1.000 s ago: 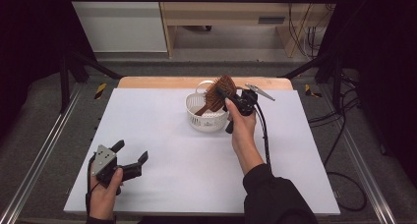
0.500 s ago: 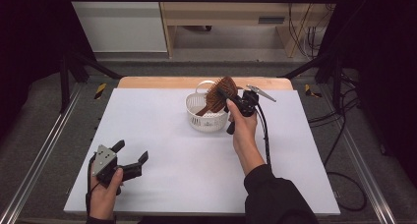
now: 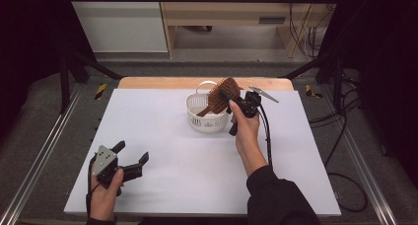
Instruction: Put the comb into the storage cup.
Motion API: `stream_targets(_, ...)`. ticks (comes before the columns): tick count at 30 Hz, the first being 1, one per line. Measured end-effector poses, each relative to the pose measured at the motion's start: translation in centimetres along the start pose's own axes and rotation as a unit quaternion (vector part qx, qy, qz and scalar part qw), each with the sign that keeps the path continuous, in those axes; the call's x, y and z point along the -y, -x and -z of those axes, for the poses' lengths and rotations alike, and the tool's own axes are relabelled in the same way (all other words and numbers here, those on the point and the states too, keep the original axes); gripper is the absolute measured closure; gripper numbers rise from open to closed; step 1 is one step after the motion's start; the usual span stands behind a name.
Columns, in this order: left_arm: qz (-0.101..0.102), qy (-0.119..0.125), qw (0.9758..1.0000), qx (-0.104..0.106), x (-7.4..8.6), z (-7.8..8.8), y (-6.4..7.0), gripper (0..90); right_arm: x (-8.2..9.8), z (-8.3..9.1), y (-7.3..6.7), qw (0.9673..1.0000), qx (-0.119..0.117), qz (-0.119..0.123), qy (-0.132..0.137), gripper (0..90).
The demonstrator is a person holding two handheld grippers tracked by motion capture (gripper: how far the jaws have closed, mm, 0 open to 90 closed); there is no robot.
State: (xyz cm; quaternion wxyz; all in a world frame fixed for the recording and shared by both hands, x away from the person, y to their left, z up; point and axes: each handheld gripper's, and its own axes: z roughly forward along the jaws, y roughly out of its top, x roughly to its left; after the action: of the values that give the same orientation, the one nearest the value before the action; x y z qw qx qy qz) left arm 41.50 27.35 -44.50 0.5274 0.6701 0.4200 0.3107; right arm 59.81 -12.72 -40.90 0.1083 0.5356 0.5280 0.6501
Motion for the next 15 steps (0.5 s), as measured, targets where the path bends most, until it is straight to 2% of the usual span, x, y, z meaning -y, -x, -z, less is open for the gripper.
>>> stream_targets(9, 0.0, -0.002, 1.0, 0.001, 0.02, -0.03, 0.05, 5.5, 0.03, 0.23, 0.56, 1.0, 0.001, -0.007, -0.006, 47.1)
stream_targets(15, 0.0, -0.003, 1.0, 0.002, 0.04, -0.08, 0.1, 5.5, 0.03, 0.36, 0.81, 0.9999, 0.003, -0.003, -0.01, 45.8)
